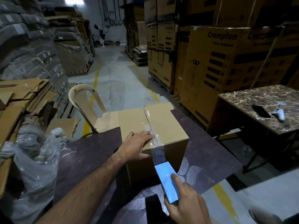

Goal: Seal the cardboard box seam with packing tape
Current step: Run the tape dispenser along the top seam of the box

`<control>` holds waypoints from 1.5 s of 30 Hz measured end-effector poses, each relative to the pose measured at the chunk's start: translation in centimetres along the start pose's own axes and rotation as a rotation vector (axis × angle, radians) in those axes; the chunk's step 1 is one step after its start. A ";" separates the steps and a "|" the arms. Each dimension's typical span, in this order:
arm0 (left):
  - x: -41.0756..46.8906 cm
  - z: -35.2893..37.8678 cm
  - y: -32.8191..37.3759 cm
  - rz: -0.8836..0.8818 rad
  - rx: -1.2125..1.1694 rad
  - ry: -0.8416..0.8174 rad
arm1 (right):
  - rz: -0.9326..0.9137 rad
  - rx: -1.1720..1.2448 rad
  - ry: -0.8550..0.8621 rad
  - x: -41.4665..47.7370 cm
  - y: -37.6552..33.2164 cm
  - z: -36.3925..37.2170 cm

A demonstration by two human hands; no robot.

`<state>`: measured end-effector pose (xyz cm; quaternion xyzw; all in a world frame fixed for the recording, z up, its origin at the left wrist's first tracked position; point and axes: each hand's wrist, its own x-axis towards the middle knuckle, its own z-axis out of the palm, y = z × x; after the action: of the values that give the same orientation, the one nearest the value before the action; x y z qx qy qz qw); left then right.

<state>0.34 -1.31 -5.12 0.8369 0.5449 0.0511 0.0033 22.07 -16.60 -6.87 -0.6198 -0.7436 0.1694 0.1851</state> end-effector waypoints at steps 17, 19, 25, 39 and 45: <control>-0.6 0.0 -0.5 -0.035 0.044 -0.053 | -0.030 -0.004 0.047 5.0 -3.4 -2.0; -0.6 0.3 -0.4 -0.044 0.066 -0.026 | -0.013 -0.013 0.036 5.7 -3.8 -2.3; -0.8 0.7 -0.8 -0.056 -0.024 0.049 | 0.019 -0.039 -0.002 8.6 -4.3 -2.7; -0.4 2.0 -1.1 -0.176 -0.270 0.229 | 0.030 -0.098 0.015 9.2 -4.5 -2.3; -0.3 1.8 -1.0 -0.192 -0.290 0.245 | 0.039 -0.101 -0.002 10.8 -5.1 -3.0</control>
<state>-0.51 -1.15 -7.03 0.7595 0.6054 0.2298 0.0625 17.36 -6.75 -1.08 -0.6424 -0.7393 0.1358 0.1494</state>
